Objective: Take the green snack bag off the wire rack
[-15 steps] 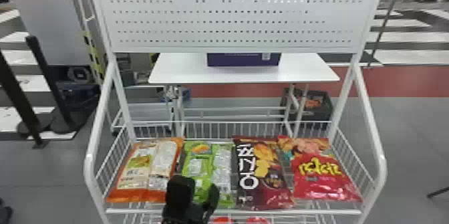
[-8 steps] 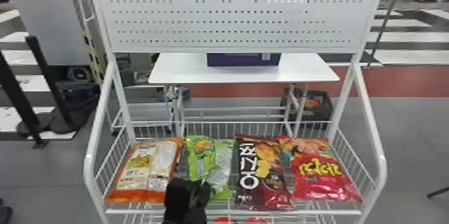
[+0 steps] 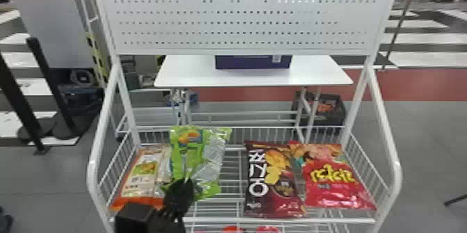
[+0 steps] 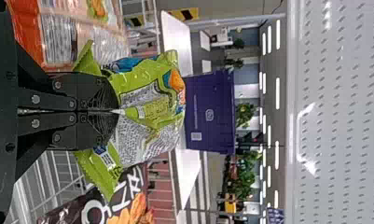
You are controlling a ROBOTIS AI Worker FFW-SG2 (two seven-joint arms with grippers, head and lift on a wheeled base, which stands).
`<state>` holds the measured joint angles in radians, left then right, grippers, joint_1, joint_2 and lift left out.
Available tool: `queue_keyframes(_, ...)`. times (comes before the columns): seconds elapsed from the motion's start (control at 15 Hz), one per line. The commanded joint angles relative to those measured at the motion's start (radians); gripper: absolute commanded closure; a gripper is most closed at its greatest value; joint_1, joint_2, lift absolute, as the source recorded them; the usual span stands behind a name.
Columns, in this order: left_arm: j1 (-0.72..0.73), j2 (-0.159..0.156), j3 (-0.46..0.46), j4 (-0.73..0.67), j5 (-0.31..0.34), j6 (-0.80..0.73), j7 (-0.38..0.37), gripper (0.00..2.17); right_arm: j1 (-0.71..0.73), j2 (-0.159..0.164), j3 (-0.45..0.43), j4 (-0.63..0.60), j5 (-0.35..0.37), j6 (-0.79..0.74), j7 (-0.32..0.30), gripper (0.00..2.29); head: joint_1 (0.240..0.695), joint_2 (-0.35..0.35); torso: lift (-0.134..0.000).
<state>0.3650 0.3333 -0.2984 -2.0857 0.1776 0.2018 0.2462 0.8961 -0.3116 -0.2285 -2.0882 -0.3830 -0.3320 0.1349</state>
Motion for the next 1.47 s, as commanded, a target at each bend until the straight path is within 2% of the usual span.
queue_keyframes(0.0,0.153,0.055,0.097,-0.086,0.033,-0.141,0.008,1.87,-0.006,-0.003,0.000,0.008,-0.002,0.000,0.000,0.17,0.499,0.000,0.000)
queue_keyframes(0.07,0.236,0.061,0.159,-0.119,0.045,-0.202,-0.002,1.87,-0.011,-0.003,0.003,0.013,-0.004,0.000,0.000,0.17,0.499,0.000,0.000)
queue_keyframes(0.27,0.384,0.061,0.262,-0.151,0.065,-0.344,-0.031,1.87,-0.017,-0.003,0.014,0.022,-0.002,0.000,0.000,0.17,0.499,0.000,0.000)
queue_keyframes(0.53,0.503,0.061,0.340,-0.148,0.082,-0.485,-0.054,1.87,-0.016,-0.006,0.012,0.023,-0.004,0.000,0.000,0.17,0.499,0.000,0.000)
queue_keyframes(0.8,0.558,0.059,0.355,-0.149,0.088,-0.546,-0.076,1.87,-0.019,-0.008,0.014,0.030,-0.004,0.000,0.000,0.17,0.499,0.000,0.000)
queue_keyframes(1.4,0.574,0.059,0.357,-0.154,0.088,-0.558,-0.082,1.87,-0.006,-0.008,0.014,0.016,-0.004,-0.006,0.000,0.17,0.499,0.000,0.000)
